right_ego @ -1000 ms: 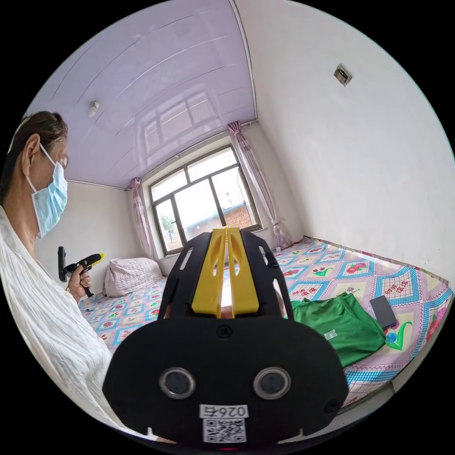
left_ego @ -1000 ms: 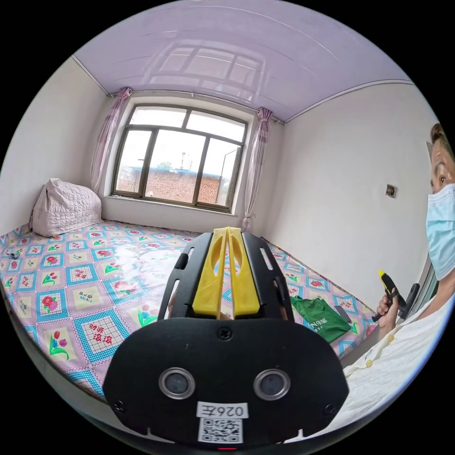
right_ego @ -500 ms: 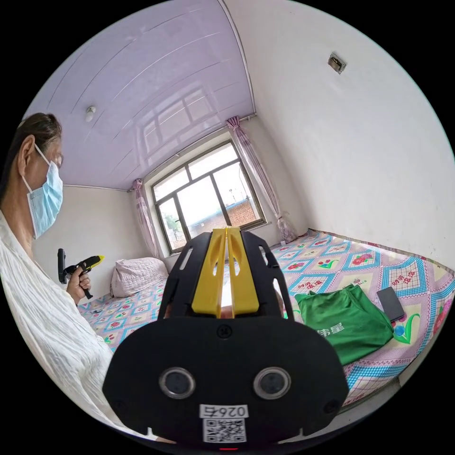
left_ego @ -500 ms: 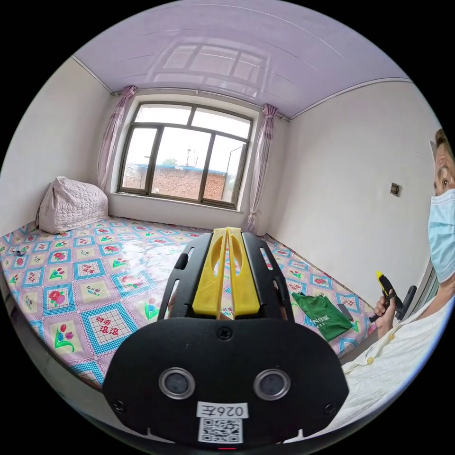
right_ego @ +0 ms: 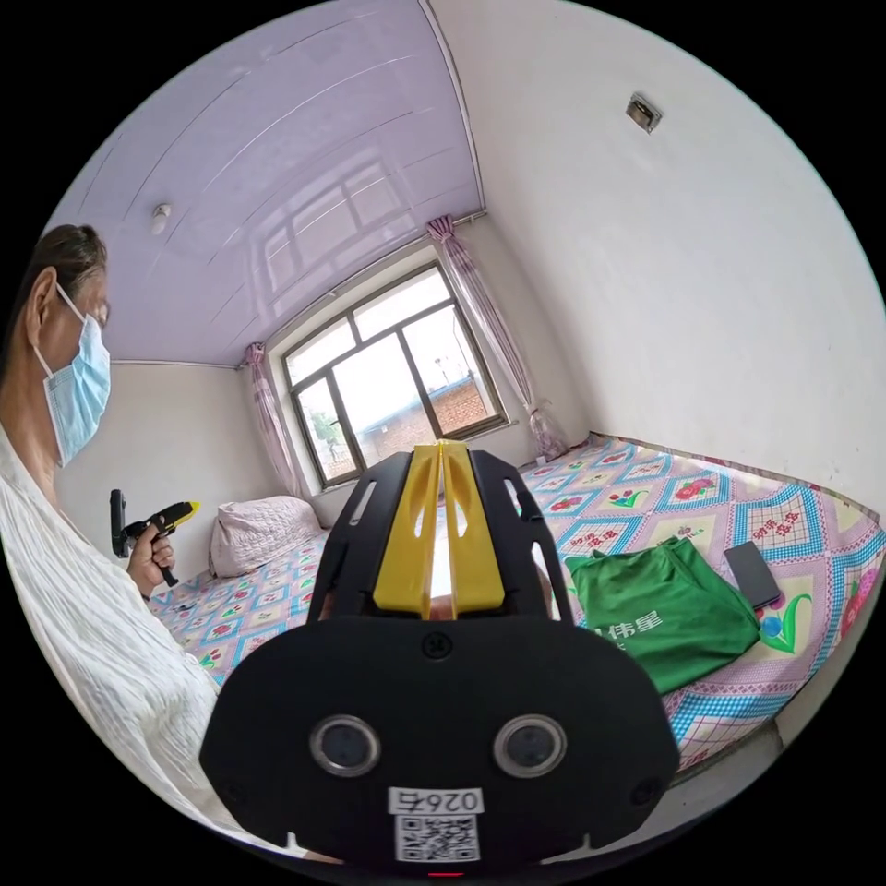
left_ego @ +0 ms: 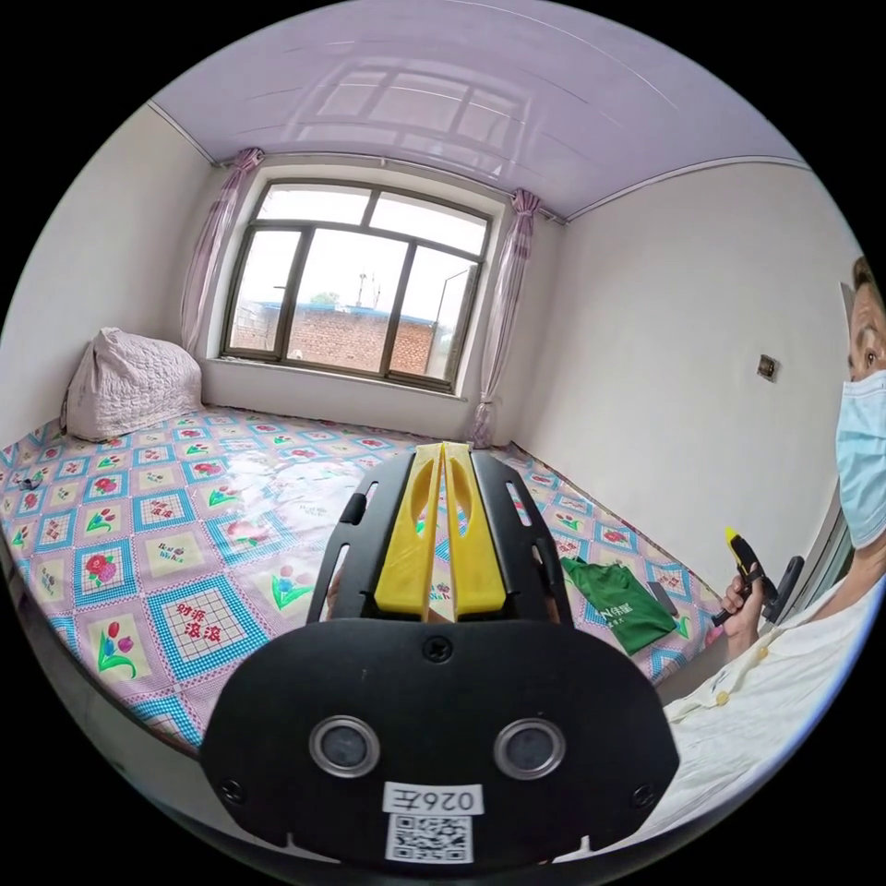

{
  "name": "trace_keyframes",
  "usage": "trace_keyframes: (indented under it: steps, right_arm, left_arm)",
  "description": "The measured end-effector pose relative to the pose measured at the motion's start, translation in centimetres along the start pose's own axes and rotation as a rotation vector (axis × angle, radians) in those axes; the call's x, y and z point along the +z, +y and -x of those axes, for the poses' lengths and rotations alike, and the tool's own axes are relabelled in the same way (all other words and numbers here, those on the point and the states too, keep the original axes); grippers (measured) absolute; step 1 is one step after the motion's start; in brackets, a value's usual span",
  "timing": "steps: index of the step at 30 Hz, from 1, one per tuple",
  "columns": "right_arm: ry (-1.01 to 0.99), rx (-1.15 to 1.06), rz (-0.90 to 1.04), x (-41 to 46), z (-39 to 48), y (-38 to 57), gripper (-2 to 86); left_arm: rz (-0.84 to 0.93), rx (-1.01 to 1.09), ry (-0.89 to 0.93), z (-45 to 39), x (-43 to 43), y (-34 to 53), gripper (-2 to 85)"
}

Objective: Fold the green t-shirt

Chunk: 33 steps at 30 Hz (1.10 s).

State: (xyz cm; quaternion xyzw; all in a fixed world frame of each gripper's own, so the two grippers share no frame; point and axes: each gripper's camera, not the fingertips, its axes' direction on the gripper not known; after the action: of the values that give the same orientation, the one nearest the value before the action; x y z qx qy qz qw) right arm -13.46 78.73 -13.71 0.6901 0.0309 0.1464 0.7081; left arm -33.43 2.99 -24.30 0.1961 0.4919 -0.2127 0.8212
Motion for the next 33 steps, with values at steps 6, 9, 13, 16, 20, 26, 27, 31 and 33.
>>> trace_keyframes:
  steps: [6, 9, 13, 16, 20, 26, 27, 31, 33]
  right_arm:
    - [0.032, 0.025, 0.029, 1.5, -0.9, -0.5, -1.0]
    - [0.069, 0.041, 0.059, 2.4, -1.9, -0.5, -1.0]
    - [0.162, 0.097, 0.114, 3.4, -4.4, 0.3, -1.0]
    - [0.232, 0.154, 0.178, 4.1, -6.9, 1.4, -1.0]
    - [0.295, 0.229, 0.263, 4.7, -9.8, 2.7, -1.0]
    - [0.328, 0.345, 0.355, 5.1, -13.6, 4.1, -1.0]
    - [0.334, 0.359, 0.367, 5.2, -14.3, 4.1, -1.0]
    - [0.354, 0.382, 0.411, 5.5, -16.7, 3.9, -1.0]
    - [0.361, 0.397, 0.418, 5.5, -17.9, 3.8, -1.0]
  left_arm:
    - [0.050, 0.010, 0.038, -0.1, 3.3, -0.2, -1.0]
    - [0.097, 0.034, 0.076, -0.6, 6.0, 0.1, -1.0]
    - [0.225, 0.060, 0.228, -2.3, 12.6, 1.4, -1.0]
    - [0.366, 0.077, 0.395, -5.1, 19.2, 3.1, -1.0]
    - [0.546, 0.099, 0.546, -9.8, 27.5, 5.9, -1.0]
    - [0.830, 0.087, 0.823, -19.4, 40.5, 11.8, -1.0]
    - [0.877, 0.103, 0.865, -21.6, 42.6, 13.0, -1.0]
    - [1.011, 0.187, 0.857, -28.8, 48.7, 17.1, -0.9]
    - [1.048, 0.227, 0.818, -31.4, 50.9, 18.6, -0.8]
